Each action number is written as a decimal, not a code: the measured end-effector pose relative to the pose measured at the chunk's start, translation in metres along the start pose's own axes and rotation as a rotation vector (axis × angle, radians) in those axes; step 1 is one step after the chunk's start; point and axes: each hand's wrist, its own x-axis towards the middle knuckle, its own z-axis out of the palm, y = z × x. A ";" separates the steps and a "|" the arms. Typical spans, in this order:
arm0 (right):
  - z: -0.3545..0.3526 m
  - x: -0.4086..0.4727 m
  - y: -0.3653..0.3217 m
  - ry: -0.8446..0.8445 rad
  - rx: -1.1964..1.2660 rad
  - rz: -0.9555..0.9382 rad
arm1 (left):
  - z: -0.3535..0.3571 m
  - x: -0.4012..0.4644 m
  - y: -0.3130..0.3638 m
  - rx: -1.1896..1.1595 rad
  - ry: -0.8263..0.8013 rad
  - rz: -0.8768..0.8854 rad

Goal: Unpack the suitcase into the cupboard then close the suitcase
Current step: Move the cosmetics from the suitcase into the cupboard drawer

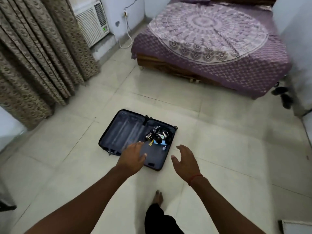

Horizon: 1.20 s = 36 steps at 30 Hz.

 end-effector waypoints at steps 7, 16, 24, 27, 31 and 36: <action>0.076 0.129 0.013 -0.177 -0.057 -0.018 | 0.038 0.107 -0.074 -0.034 -0.068 -0.076; 0.262 0.262 0.128 -0.256 -0.035 0.134 | 0.206 0.241 -0.227 -0.002 -0.286 -0.094; 0.452 0.384 0.290 -0.190 -0.071 0.195 | 0.425 0.386 -0.378 0.030 -0.400 0.129; 0.508 0.415 0.341 -0.185 -0.144 0.212 | 0.489 0.439 -0.417 -0.035 -0.416 0.235; 0.571 0.444 0.375 -0.238 -0.223 0.134 | 0.531 0.489 -0.446 -0.025 -0.582 0.479; 0.633 0.481 0.389 -0.169 -0.120 0.295 | 0.552 0.504 -0.472 -0.294 -0.085 0.682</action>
